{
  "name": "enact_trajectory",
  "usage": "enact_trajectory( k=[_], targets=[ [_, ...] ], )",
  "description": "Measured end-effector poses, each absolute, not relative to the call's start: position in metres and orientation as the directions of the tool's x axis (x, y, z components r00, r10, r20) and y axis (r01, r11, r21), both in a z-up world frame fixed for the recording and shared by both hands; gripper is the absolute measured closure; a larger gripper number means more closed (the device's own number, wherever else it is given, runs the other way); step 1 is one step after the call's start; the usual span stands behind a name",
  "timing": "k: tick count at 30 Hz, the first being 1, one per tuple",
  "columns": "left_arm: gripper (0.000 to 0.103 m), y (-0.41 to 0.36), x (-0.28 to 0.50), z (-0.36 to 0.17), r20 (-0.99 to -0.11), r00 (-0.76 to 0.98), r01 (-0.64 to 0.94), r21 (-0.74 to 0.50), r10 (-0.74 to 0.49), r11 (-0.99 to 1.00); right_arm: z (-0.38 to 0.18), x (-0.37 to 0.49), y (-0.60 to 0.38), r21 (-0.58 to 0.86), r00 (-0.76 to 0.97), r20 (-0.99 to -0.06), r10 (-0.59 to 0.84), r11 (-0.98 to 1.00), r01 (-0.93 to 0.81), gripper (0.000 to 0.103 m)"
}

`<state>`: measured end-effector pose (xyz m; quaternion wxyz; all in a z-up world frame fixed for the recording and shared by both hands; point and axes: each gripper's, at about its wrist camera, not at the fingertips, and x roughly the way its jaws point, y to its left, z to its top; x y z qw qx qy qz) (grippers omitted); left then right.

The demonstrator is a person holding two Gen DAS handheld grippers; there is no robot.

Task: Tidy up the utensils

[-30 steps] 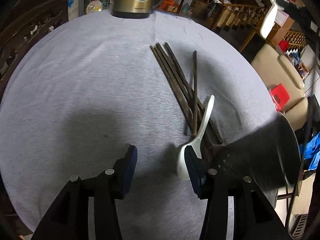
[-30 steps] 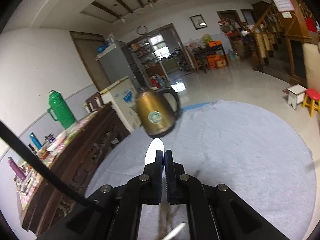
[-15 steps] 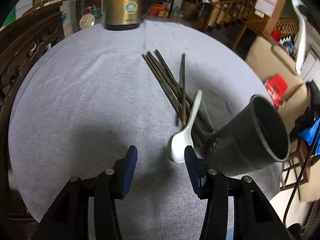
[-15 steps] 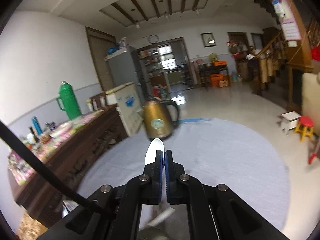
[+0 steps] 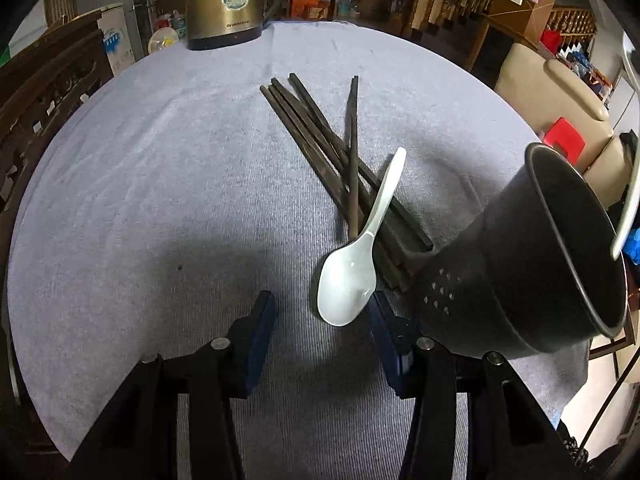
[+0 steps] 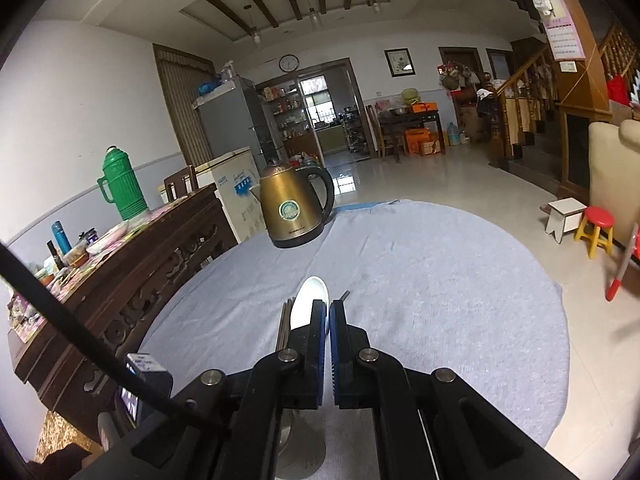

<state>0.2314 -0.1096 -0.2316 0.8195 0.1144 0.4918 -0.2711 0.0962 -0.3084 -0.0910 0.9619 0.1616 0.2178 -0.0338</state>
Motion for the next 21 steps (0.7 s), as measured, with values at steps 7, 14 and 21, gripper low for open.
enact_trajectory(
  k=[7,14,21],
  targets=[
    [0.098,-0.109,0.236,-0.234,-0.869,0.36,0.561,-0.089,-0.339,0.823,-0.103,0.094,-0.316,0.348,0.894,-0.446,0.045,0.929,0.127,0.1],
    [0.099,-0.098,0.233,-0.222,-0.854,0.393,0.552,-0.079,-0.342,0.83,-0.105,0.095,-0.317,0.39,0.899,-0.429,0.089,0.916,0.095,0.1],
    [0.097,-0.106,0.238,-0.215,-0.851,0.412,0.544,-0.057,-0.325,0.837,-0.108,0.099,-0.318,0.4,0.89,-0.445,0.102,0.911,0.096,0.1]
  ],
)
